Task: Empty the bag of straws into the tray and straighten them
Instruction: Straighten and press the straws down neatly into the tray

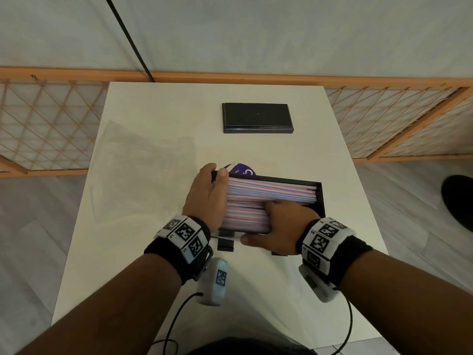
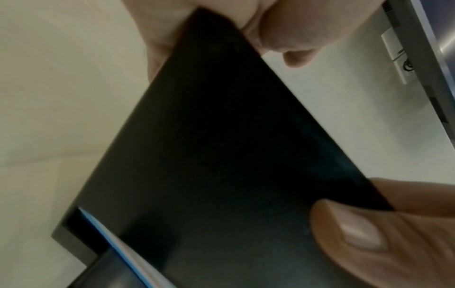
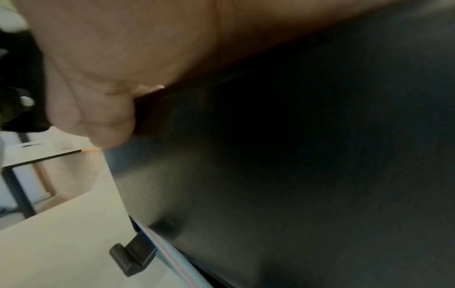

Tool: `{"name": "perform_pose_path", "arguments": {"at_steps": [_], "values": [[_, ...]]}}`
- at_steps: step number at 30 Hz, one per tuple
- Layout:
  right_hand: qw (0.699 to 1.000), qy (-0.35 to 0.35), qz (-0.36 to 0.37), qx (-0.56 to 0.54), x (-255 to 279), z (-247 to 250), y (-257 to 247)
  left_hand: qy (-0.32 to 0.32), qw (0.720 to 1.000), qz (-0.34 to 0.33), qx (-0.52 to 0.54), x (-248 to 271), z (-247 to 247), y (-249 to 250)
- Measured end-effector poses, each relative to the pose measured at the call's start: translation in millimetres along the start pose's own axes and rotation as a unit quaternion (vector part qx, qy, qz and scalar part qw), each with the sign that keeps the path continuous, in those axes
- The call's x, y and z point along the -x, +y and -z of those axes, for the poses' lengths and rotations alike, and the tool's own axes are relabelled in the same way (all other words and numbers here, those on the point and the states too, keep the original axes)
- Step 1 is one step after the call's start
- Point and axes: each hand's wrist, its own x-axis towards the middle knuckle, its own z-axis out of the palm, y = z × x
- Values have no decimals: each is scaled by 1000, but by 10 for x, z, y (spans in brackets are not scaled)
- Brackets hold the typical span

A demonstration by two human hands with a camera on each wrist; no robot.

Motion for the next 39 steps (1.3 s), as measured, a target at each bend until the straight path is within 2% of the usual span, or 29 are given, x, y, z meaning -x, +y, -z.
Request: {"name": "perform_pose_path", "arguments": {"at_steps": [5,8,14,19,28,31,34,37,39], "values": [[999,-5,-36,37,-48,-11,11,2,1000,0,-5,10,3,0],[999,-7,-12,38,-60,-24,-20,5,1000,4,-11,13,-1,25],[999,40,10,21,-62,-38,4,9,1000,6,-16,1,-1,13],[1000,-7,-10,-1,-118,-90,-16,10,1000,8,-6,-4,-8,9],[999,32,36,-19,-105,-71,-199,10,999,11,34,14,-13,22],[998,34,42,-15,-68,-31,-223,22,1000,11,7,12,-22,12],[994,88,56,14,85,14,-159,35,999,-6,-35,6,-28,-31],[972,219,72,49,256,63,-76,38,998,-8,-41,-12,-33,-70],[950,290,110,39,294,111,-63,39,999,-2,-38,-23,-39,-75]]}}
